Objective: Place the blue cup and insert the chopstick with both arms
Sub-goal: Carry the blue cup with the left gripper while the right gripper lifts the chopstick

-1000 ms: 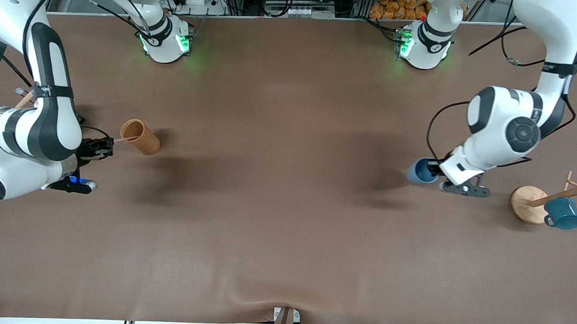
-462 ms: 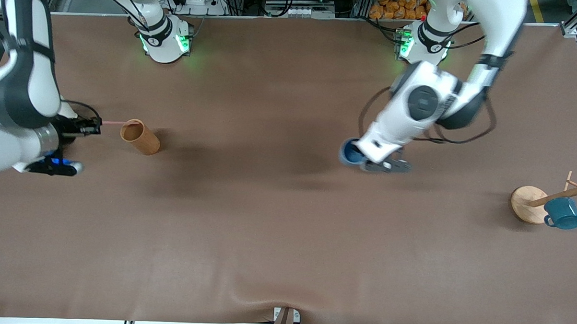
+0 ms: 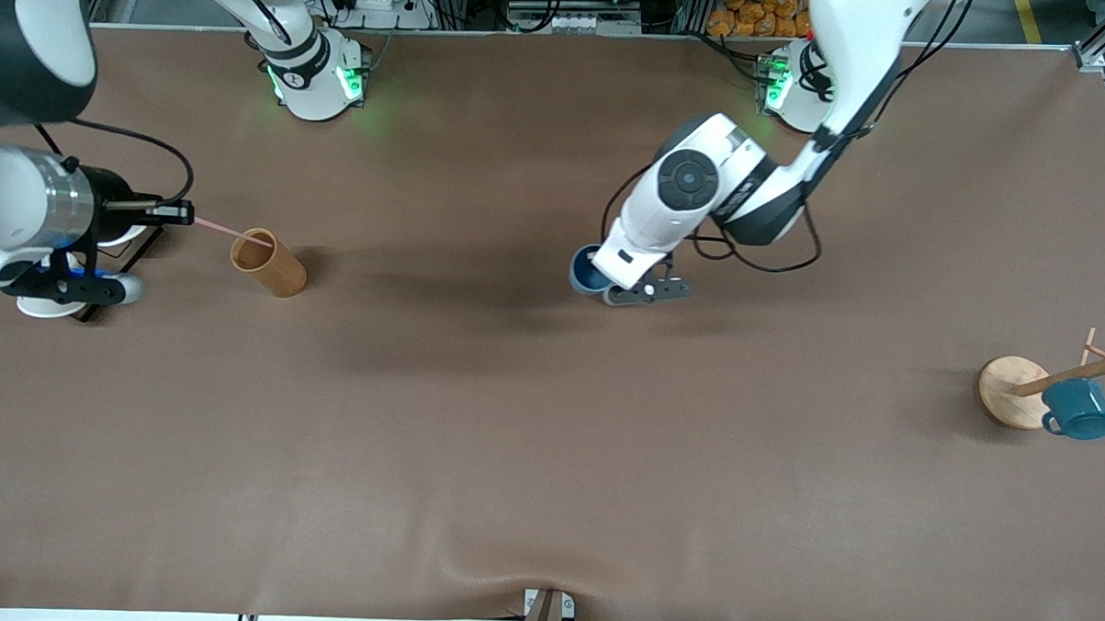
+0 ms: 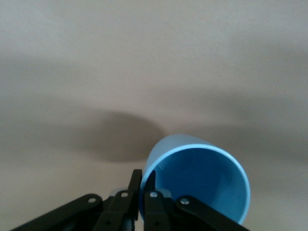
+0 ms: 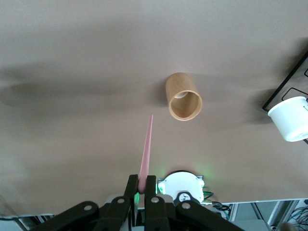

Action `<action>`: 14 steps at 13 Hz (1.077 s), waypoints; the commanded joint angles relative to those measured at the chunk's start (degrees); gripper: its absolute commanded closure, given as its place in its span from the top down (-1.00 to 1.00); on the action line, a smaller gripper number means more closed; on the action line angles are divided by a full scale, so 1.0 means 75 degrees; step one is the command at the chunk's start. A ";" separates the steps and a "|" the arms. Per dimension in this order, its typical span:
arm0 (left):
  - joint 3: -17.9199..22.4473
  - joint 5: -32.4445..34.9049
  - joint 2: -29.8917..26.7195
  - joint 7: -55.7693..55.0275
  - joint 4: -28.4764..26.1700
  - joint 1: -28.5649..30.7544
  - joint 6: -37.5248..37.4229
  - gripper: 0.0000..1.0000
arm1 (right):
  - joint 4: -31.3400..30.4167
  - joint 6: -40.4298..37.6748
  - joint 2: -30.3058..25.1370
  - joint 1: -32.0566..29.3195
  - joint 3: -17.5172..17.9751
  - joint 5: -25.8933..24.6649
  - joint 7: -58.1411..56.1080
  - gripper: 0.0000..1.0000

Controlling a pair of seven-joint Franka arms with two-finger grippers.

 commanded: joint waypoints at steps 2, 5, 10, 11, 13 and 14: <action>0.0065 0.0550 0.0405 -0.1026 0.0236 -0.0527 0.0530 -1.00 | 0.0225 0.0429 0.0197 -0.0064 0.0622 0.0398 0.1756 -1.00; 0.0054 0.1733 0.0698 -0.2291 0.0365 -0.0761 0.0555 -1.00 | 0.0132 0.1143 0.0233 -0.0088 0.0600 0.1676 0.3081 -1.00; 0.0042 0.2252 0.0676 -0.3057 0.0563 -0.0821 0.0532 1.00 | -0.0266 0.2011 0.0268 0.0579 0.0681 0.1902 0.4771 -1.00; 0.0042 0.2264 0.0583 -0.3046 0.0610 -0.0716 0.0497 1.00 | -0.0371 0.2198 0.0279 0.0719 0.0705 0.1902 0.5028 -1.00; 0.0042 0.2264 0.0069 -0.2929 0.0774 -0.0389 0.0299 1.00 | -0.0466 0.2399 0.0349 0.1152 0.0717 0.1913 0.5777 -1.00; 0.0007 0.2241 -0.0096 -0.2905 0.0961 -0.0178 -0.0074 1.00 | -0.0466 0.2539 0.0431 0.1444 0.0717 0.1925 0.6222 -1.00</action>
